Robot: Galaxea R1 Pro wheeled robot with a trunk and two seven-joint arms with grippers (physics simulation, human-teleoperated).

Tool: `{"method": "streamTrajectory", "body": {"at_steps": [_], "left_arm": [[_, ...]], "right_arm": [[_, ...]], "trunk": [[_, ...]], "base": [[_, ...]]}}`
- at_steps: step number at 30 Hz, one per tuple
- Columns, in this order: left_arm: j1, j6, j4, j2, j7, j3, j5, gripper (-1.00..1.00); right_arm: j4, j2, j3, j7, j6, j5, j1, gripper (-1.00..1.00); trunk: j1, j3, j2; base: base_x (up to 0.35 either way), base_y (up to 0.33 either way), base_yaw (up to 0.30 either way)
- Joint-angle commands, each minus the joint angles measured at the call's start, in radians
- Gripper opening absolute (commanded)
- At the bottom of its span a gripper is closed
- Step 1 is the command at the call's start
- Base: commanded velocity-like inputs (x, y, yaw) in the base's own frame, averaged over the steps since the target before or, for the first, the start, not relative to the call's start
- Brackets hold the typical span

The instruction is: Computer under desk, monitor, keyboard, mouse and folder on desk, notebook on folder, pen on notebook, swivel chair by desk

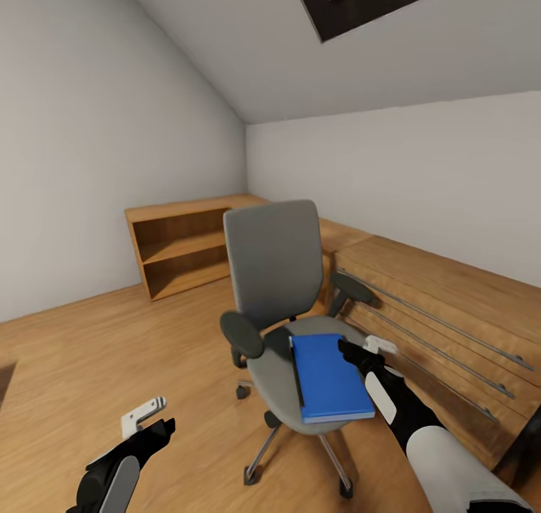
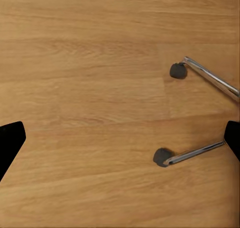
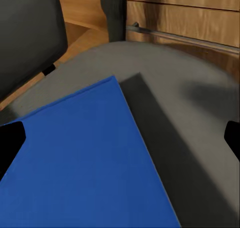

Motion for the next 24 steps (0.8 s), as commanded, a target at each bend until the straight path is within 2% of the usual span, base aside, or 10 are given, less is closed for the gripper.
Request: {"method": "streamTrajectory", "body": {"at_steps": [1, 10, 12, 18, 24], "left_arm": [[-0.001, 0.003, -0.001, -0.001, 0.008, 0.001, 0.011, 1.0], [-0.001, 0.001, -0.001, -0.002, 0.009, 0.0, 0.011, 1.0], [-0.001, 0.001, -0.001, -0.002, 0.009, 0.0, 0.01, 1.0], [-0.001, 0.0, -0.002, -0.002, 0.007, 0.0, 0.009, 1.0], [-0.001, 0.0, -0.006, -0.001, 0.007, 0.0, 0.009, 1.0]], "right_arm": [[-0.002, 0.0, 0.003, -0.005, 0.005, -0.006, 0.0, 1.0], [-0.002, 0.0, 0.005, -0.002, 0.005, -0.007, 0.0, 1.0], [0.0, 0.014, 0.005, -0.002, 0.005, -0.007, 0.0, 1.0], [-0.001, 0.023, 0.006, -0.003, 0.005, -0.006, 0.0, 1.0], [-0.003, 0.027, 0.008, -0.005, 0.005, -0.007, 0.0, 1.0]], "trunk": [[0.0, -0.001, 0.0], [0.0, -0.001, 0.0], [0.0, -0.001, 0.0], [0.0, -0.001, 0.0], [0.0, -0.001, 0.0]], "base": [[0.238, 0.0, 0.0], [0.277, 0.0, 0.0], [0.121, 0.0, 0.0], [0.253, 0.0, 0.0], [0.093, 0.0, 0.0]]}}
